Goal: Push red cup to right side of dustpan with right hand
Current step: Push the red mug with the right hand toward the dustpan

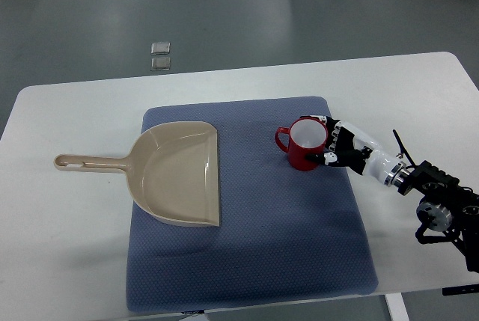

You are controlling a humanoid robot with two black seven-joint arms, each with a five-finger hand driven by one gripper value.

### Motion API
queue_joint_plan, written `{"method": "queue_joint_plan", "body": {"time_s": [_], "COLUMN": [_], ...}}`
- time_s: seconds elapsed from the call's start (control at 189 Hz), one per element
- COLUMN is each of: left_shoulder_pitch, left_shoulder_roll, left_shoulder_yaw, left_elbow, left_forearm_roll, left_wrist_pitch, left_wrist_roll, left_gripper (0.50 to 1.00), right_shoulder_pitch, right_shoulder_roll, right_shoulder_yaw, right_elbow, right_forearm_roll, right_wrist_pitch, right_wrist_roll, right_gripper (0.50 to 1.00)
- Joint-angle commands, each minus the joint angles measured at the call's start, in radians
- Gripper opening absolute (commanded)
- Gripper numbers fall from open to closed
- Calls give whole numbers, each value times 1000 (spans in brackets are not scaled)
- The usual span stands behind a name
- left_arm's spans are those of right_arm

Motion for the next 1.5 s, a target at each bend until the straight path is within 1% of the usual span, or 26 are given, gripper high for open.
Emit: {"method": "queue_joint_plan", "body": {"time_s": [0.0,0.307,0.434,0.911,1.494], "left_shoulder_pitch": [0,0,0,0,0], "left_shoulder_roll": [0,0,0,0,0], "left_shoulder_yaw": [0,0,0,0,0], "left_elbow": [0,1,0,0,0], "left_forearm_roll": [0,0,0,0,0], "left_wrist_pitch": [0,0,0,0,0], "left_wrist_roll": [0,0,0,0,0], "left_gripper": [1000,1000,1000,1000,1000], "right_shoulder_pitch": [1,1,1,8,15], "right_shoulder_roll": [0,35,60,155,249], "right_shoulder_yaw": [3,3,-2,-7,-48], "right_elbow": [2,2,2,6,15], "right_forearm_roll": [4,7,5,-3,-26], "right_wrist_pitch": [1,-3,-32,-76,-95], "right_wrist_roll": [0,0,0,0,0], "right_gripper": [934,934,934,932,932]}}
